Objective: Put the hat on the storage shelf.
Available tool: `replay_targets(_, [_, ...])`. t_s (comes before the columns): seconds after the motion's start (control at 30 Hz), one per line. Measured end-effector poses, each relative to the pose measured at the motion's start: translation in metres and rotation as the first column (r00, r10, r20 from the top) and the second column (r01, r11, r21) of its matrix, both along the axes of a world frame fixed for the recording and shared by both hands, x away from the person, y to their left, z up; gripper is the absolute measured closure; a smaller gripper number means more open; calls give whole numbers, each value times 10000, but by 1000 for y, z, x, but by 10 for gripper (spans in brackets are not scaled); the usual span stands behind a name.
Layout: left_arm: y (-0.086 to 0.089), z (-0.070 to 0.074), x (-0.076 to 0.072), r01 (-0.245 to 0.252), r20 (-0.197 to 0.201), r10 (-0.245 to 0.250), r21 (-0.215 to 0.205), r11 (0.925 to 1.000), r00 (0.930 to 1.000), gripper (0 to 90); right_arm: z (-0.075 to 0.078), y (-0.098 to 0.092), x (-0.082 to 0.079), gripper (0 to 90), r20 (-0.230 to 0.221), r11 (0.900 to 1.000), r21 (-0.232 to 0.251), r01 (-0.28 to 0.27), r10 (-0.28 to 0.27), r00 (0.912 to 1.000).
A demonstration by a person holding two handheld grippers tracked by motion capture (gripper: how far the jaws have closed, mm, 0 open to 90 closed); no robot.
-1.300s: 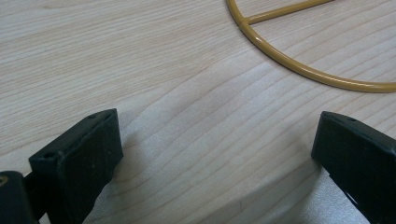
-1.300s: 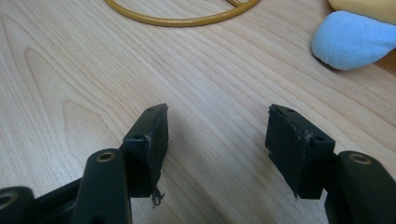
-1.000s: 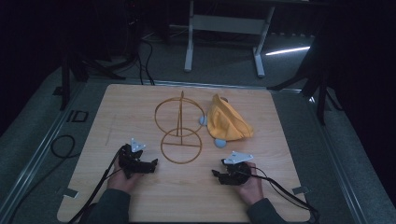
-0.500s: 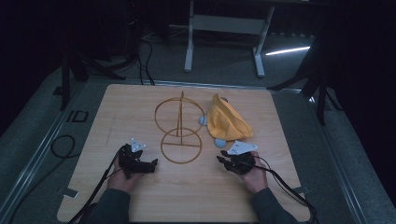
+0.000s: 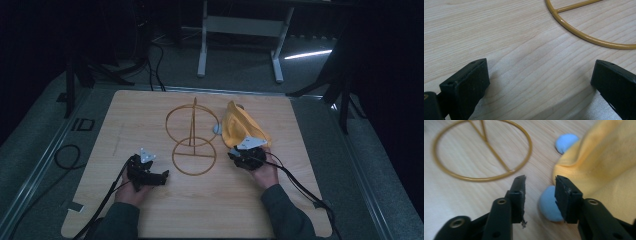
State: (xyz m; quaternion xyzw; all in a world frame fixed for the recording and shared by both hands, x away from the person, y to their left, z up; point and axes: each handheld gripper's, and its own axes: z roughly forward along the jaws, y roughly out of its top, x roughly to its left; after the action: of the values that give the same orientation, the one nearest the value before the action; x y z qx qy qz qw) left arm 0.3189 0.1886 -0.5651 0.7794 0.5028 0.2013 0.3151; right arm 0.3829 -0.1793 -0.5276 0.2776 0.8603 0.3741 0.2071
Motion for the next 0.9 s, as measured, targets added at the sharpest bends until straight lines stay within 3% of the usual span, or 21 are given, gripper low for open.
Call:
replay_targets(0.37, [0, 0, 0, 16, -11, -16, 15, 10000, 10000, 19, -16, -1, 16, 512, -306, 9966, -684, 453, -475, 9984])
replay_targets(0.6, [0, 0, 0, 15, -4, -15, 8, 10000, 10000, 19, -24, -6, 20, 488, -591, 9933, -722, 902, -946, 9938])
replay_targets(0.63, [0, 0, 0, 6, 2, -6, 3, 10000, 10000, 19, -24, -8, 22, 550, -719, 9910, -617, 1187, -1230, 9898])
replay_targets(0.67, [0, 0, 0, 6, 2, -6, 3, 10000, 10000, 19, -24, -8, 22, 550, -719, 9910, -617, 1187, -1230, 9898])
replay_targets(0.7, [0, 0, 0, 6, 1, -6, 5, 10000, 10000, 19, -23, -10, 23, 633, -680, 9857, -703, 1529, -1577, 9851])
replay_targets(0.73, [0, 0, 0, 6, 1, -6, 5, 10000, 10000, 19, -23, -10, 23, 633, -680, 9857, -703, 1529, -1577, 9851])
replay_targets(0.77, [0, 0, 0, 6, -5, -6, 7, 10000, 10000, 19, -22, -12, 26, 664, -951, 9827, -527, 1778, -1821, 9787])
replay_targets(0.87, [0, 0, 0, 9, -12, -9, 10, 10000, 10000, 19, -21, -13, 27, 722, -1053, 9799, -567, 1913, -1964, 9748])
replay_targets(0.9, [0, 0, 0, 17, -19, -17, 14, 10000, 10000, 19, -18, -13, 28, 791, -1015, 9778, -649, 1993, -2052, 9735])
